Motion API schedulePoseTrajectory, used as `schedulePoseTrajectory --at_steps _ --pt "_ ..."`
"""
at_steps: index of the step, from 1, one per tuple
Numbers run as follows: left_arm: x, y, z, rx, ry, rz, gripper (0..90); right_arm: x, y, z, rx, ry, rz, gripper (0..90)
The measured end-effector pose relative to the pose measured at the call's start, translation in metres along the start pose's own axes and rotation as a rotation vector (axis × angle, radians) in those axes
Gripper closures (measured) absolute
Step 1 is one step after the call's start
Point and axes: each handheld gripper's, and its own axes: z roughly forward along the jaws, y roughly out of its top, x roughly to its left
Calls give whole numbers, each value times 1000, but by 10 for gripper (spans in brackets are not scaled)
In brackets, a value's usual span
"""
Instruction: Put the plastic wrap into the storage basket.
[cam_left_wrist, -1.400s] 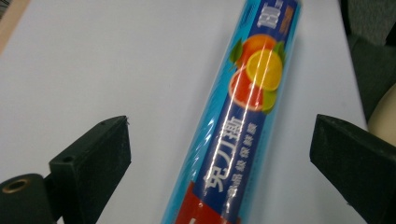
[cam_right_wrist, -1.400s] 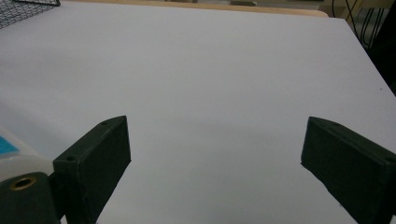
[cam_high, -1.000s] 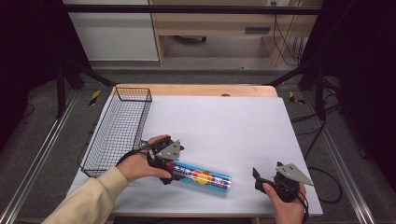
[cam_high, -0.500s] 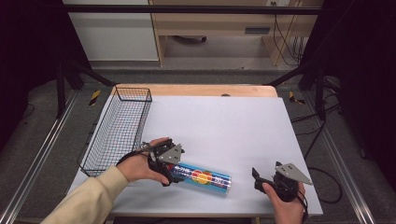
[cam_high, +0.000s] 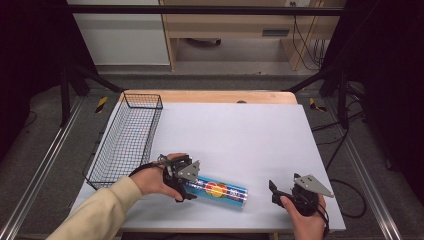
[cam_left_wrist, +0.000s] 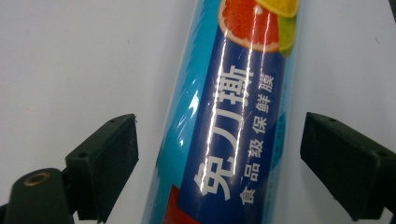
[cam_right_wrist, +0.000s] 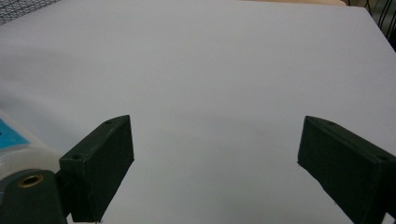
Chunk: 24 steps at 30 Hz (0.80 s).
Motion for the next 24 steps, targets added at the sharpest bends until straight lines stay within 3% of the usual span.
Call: schedulePoseTrajectory --at_steps 13,24 --pt "2 0 6 58 -28 15 196 1 0 0 6 5 -2 116" --pt "4 1 10 68 -34 12 245 1 0 0 7 7 -6 122"
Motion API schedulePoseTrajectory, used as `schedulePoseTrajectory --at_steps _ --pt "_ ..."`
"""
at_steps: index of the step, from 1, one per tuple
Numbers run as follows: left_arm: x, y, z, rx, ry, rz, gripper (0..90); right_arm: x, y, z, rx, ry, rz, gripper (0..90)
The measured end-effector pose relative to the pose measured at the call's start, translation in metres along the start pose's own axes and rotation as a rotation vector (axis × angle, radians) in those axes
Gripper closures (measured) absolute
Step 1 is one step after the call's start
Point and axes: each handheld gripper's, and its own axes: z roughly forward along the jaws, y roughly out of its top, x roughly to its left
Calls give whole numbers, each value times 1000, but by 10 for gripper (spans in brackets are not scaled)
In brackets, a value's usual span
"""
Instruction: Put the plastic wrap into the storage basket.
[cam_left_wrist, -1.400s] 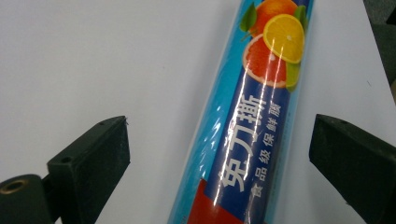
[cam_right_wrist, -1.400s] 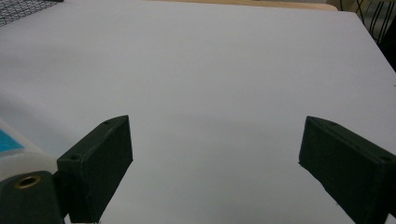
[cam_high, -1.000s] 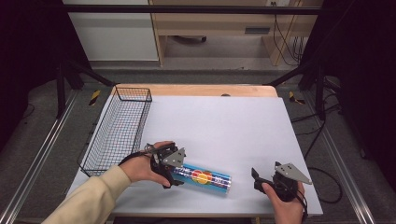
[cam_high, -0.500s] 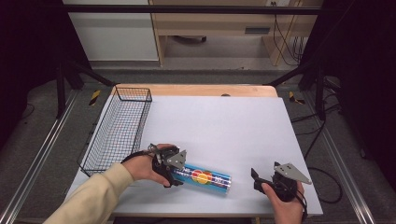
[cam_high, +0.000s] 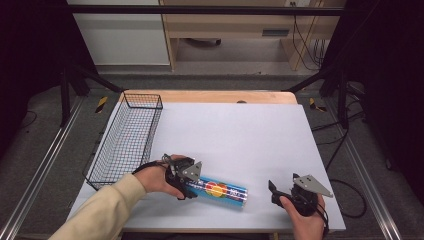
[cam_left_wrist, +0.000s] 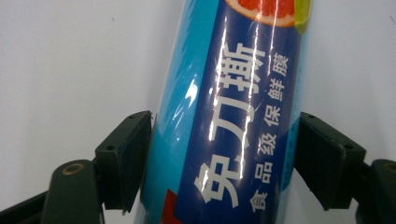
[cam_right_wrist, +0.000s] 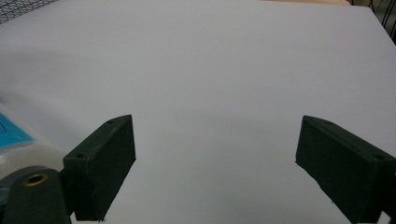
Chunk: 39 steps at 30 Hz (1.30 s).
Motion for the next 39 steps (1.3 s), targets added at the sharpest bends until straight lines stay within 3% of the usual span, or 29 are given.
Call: schedulePoseTrajectory --at_steps 39 --pt "4 4 6 37 -22 7 268 1 0 1 -3 7 -2 127"
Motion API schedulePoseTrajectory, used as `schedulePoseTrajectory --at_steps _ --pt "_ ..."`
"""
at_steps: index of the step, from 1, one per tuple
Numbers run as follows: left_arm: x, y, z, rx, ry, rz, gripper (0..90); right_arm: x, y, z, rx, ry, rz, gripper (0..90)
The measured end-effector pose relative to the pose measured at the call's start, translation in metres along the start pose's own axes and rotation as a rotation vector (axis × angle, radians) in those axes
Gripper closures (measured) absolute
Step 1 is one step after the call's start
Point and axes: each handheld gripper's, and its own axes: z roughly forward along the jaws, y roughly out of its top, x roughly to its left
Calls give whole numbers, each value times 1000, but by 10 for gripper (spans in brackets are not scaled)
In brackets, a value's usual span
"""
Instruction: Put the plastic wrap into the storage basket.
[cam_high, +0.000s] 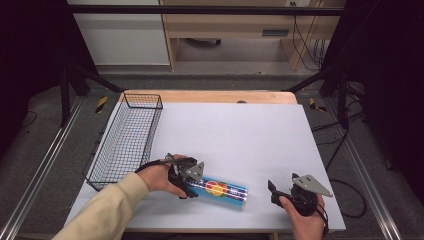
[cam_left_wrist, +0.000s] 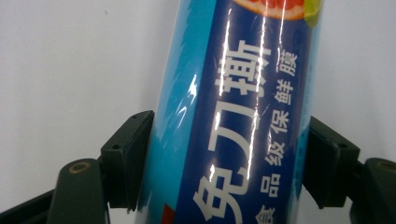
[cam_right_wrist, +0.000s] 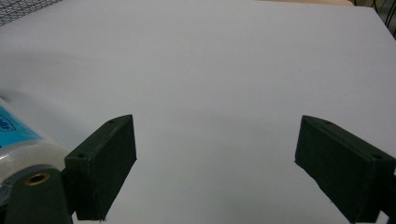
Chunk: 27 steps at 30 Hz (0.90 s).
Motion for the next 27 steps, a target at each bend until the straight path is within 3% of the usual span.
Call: schedulePoseTrajectory --at_steps 27 --pt "2 4 3 34 -5 1 272 3 0 2 12 27 -9 131"
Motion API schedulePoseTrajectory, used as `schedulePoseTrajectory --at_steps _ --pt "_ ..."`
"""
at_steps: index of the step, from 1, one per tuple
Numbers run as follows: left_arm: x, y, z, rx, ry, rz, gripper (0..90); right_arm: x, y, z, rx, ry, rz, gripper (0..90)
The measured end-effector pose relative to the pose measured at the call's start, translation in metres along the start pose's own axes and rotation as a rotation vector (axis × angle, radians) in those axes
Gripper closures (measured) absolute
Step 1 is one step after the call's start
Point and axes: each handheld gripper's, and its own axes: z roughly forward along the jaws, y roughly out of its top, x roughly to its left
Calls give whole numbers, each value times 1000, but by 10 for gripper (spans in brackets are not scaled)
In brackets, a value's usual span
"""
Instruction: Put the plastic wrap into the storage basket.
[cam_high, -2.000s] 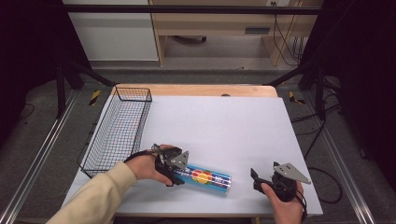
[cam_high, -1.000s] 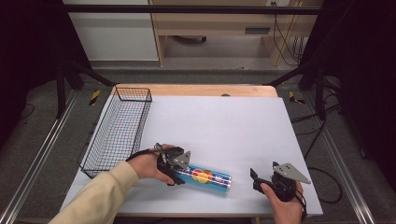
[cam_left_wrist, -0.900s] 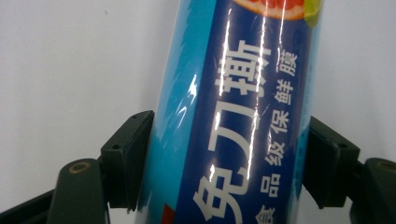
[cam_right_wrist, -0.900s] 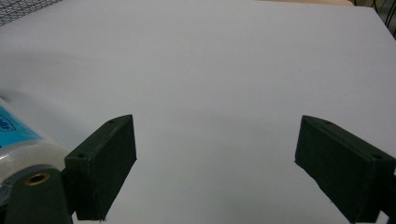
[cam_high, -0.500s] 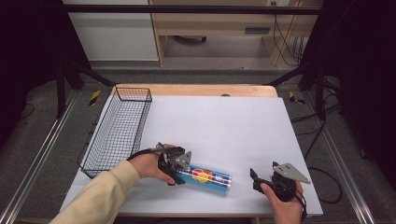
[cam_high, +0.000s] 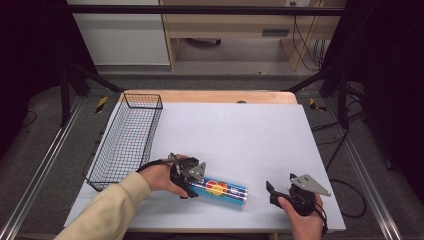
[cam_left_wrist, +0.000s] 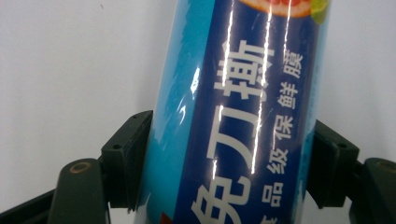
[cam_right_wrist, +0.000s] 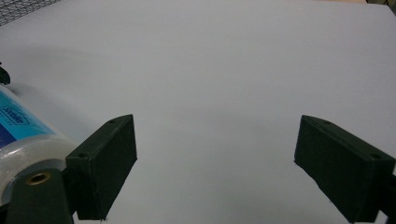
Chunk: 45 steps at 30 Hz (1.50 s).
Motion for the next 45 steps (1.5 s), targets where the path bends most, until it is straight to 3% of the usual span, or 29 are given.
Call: schedulePoseTrajectory --at_steps 25,35,42,45 --pt "0 2 1 11 2 12 277 1 0 2 15 12 -14 129" --pt "-5 2 0 12 22 34 286 2 1 1 9 13 -18 144" --pt "-8 3 0 -13 14 7 293 2 1 1 5 16 -18 148" --pt "-9 3 -1 -8 17 13 295 2 1 1 5 18 -18 148"
